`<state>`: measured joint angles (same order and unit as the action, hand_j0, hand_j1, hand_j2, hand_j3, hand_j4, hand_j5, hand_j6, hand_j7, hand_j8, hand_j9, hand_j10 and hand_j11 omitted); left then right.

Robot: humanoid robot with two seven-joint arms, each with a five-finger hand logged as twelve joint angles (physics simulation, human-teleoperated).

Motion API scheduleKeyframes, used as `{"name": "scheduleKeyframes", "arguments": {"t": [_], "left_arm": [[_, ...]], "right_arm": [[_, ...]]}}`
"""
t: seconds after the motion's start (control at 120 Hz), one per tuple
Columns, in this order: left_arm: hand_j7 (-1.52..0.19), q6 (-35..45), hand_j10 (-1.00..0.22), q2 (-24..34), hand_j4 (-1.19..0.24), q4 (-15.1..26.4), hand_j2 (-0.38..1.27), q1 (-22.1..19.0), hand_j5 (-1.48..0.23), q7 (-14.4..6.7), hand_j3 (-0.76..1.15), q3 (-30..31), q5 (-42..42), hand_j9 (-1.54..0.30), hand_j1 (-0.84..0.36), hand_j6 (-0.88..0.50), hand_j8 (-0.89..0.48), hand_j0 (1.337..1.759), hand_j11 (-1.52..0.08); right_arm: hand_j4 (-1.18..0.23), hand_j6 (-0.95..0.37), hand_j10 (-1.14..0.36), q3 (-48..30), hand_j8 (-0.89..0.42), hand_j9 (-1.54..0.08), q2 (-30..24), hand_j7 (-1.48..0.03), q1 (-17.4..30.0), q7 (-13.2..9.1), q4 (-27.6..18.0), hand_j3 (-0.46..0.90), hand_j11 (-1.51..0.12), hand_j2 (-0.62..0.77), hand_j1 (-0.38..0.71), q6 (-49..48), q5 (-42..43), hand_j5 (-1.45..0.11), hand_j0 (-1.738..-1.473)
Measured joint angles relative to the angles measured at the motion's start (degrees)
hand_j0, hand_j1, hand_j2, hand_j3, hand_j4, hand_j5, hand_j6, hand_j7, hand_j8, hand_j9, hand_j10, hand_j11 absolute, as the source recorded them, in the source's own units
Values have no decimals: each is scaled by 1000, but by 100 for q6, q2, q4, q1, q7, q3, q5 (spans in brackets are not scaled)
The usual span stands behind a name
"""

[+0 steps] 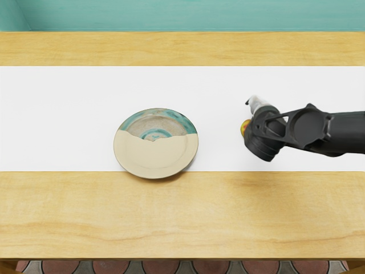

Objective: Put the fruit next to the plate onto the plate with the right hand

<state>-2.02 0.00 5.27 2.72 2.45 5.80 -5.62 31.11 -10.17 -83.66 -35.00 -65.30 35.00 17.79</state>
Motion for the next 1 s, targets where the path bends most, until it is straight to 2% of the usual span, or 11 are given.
{"name": "scheduleKeyframes", "arguments": {"t": [0.75, 0.858, 1.0], "left_arm": [[-299, 0, -230, 0, -230, 0, 46, 0, -299, 0, 0, 0, 0, -299, 73, -230, -230, 1658, -299], [-299, 0, -230, 0, -230, 0, 46, 0, -299, 1, 0, 0, 0, -299, 74, -230, -230, 1658, -299], [-299, 0, -230, 0, -230, 0, 46, 0, -299, 0, 0, 0, 0, -299, 74, -230, -230, 1658, -299]], "right_arm": [[-443, -445, -444, 0, -441, -574, 38, -577, 68, -1, 44, 0, -578, -46, 172, 0, -25, -578, -1658], [-485, -484, -483, 2, -384, -647, 58, -629, 64, -8, 44, 0, -630, -50, 215, 7, -62, -627, -1658], [-538, -445, -536, 2, -377, -658, 68, -697, 56, -12, 40, 0, -697, 2, 250, 7, -88, -695, -1657]]}}
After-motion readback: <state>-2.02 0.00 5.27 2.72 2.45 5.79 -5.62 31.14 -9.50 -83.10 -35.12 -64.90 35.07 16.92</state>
